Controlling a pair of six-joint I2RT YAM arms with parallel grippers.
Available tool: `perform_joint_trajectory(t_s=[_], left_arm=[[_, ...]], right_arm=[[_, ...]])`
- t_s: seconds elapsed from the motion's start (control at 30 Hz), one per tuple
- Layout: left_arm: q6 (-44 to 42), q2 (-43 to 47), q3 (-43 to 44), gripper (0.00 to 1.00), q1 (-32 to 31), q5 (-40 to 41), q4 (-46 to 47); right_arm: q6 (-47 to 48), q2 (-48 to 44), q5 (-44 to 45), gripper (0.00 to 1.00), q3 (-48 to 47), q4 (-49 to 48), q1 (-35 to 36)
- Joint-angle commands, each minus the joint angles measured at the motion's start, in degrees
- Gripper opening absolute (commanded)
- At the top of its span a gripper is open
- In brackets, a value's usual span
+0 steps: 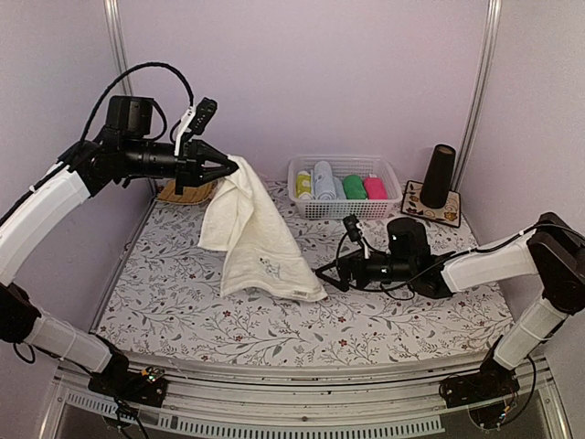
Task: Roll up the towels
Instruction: Pass from the left arm to the right
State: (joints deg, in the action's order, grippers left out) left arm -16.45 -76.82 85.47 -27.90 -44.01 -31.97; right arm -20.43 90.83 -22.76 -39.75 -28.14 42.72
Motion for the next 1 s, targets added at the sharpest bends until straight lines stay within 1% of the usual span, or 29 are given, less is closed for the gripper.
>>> perform_joint_trajectory(t_s=[0.0,0.07,0.2,0.27,0.33,0.47,0.6,0.67,0.7,0.77,0.83,0.9,0.97], left_arm=[[-1.1,1.8,-2.3,0.00,-0.8,-2.4,3.3],[-1.2,2.4,-2.8,0.00,-0.8,-2.4,3.7],[-1.5,2.7,-3.5,0.00,-0.8,-2.8,4.2],[-1.7,2.8,-3.6,0.00,-0.9,-3.7,4.4],[-1.8,2.6,-3.5,0.00,-0.9,-4.5,4.6],[-1.8,2.4,-3.0,0.00,-0.9,-5.7,4.9],[-1.8,2.5,-3.0,0.00,-0.9,-6.2,4.9],[-1.7,2.4,-3.0,0.00,-0.9,-6.2,5.0],[-1.6,2.5,-3.1,0.00,-0.9,-6.2,5.2],[-1.3,2.4,-3.1,0.00,-0.9,-5.9,5.4],[-1.1,2.4,-2.7,0.00,-0.9,-5.6,5.4],[-1.1,2.5,-2.6,0.00,-1.0,-5.4,5.4],[-1.2,2.5,-2.6,0.00,-0.9,-5.5,5.4]], right_arm=[[-7.6,1.5,-11.0,1.00,3.5,-12.2,0.6],[-10.4,2.1,-13.9,0.99,5.1,-17.3,0.7],[-17.4,7.2,-21.7,0.92,2.8,-22.4,0.6],[-21.4,10.0,-21.8,0.93,2.6,-26.5,0.6],[-24.4,12.2,-20.7,0.93,2.2,-28.1,0.5],[-26.4,14.9,-17.8,0.93,1.4,-29.6,0.4],[-26.9,15.9,-17.1,0.92,0.9,-30.8,-0.2],[-27.6,15.9,-18.5,0.86,2.0,-35.0,-0.6],[-28.3,16.1,-19.7,0.81,2.5,-37.4,-0.7],[-30.5,16.9,-23.0,0.74,2.7,-41.3,-0.8],[-33.2,18.1,-26.7,0.74,2.8,-44.0,-0.8],[-35.7,19.3,-28.1,0.75,3.9,-47.9,-0.8],[-36.7,20.4,-28.3,0.76,4.3,-49.2,-0.8]])
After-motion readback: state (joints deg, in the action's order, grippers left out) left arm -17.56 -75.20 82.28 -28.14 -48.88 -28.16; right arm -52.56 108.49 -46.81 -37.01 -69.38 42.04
